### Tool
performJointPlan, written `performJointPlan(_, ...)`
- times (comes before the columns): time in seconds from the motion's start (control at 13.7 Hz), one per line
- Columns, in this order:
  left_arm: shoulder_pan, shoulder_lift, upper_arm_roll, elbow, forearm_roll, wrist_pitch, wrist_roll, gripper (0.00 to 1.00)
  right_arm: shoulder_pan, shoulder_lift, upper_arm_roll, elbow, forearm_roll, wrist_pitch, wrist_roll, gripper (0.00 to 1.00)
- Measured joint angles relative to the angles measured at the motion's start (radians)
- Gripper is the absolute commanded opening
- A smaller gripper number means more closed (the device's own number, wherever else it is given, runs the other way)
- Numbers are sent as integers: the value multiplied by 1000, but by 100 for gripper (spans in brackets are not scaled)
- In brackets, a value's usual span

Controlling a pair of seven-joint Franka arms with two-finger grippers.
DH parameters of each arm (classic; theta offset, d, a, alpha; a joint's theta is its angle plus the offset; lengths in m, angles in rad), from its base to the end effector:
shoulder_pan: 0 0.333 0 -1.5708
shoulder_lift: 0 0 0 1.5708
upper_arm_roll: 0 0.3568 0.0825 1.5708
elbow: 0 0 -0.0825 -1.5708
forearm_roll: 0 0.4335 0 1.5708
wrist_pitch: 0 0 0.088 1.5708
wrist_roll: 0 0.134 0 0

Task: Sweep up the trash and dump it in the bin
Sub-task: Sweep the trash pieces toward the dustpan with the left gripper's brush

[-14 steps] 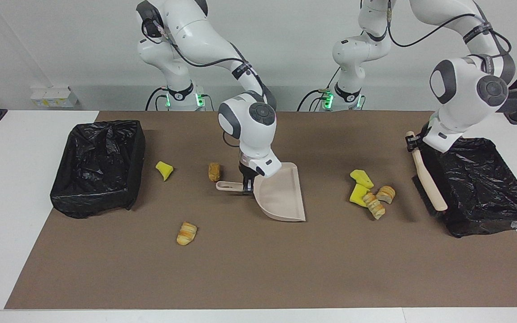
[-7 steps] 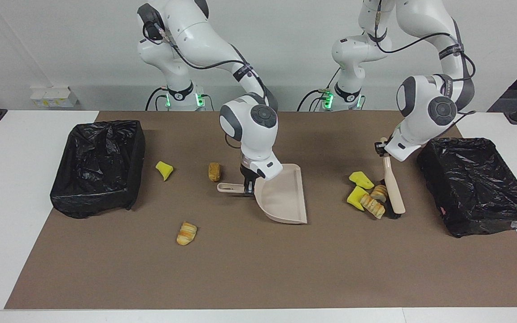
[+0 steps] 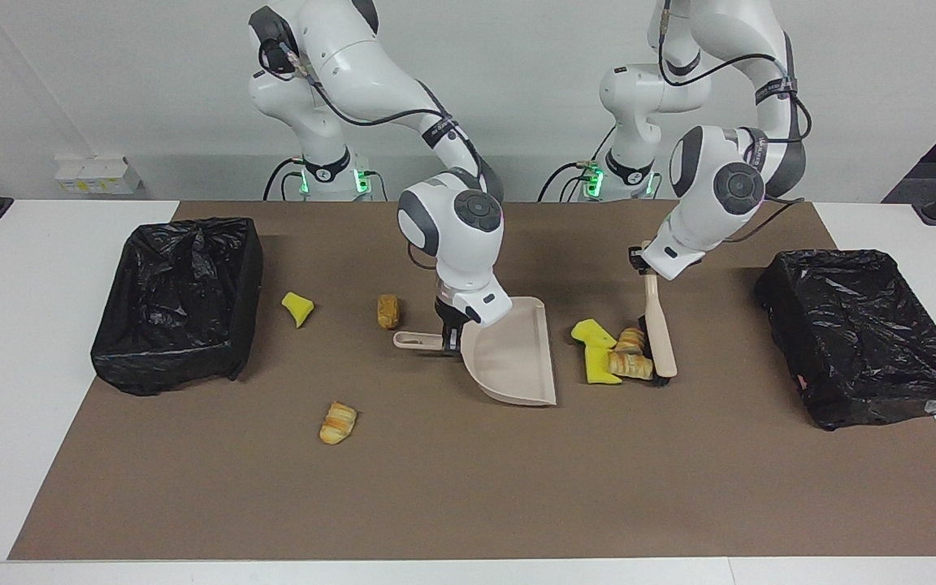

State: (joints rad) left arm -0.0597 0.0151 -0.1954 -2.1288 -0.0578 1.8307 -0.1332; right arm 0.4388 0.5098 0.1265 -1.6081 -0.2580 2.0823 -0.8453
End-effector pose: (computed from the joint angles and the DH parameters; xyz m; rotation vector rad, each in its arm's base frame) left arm 0.5204 -0.1420 0.3685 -3.0929 0.1527 0.4962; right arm 0.6436 0.3732 0.3156 2.1580 2.0627 -0.0769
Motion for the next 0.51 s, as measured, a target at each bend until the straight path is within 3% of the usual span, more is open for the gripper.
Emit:
performJointPlan(0.29,-44,-6,-1,24,-48,-13,-18,0,0,2,1,2,0,1,14,0)
performJointPlan(0.51,-41,-20,10,104,-52,-103,-19,0,0,3,1,3,0,1,18,0)
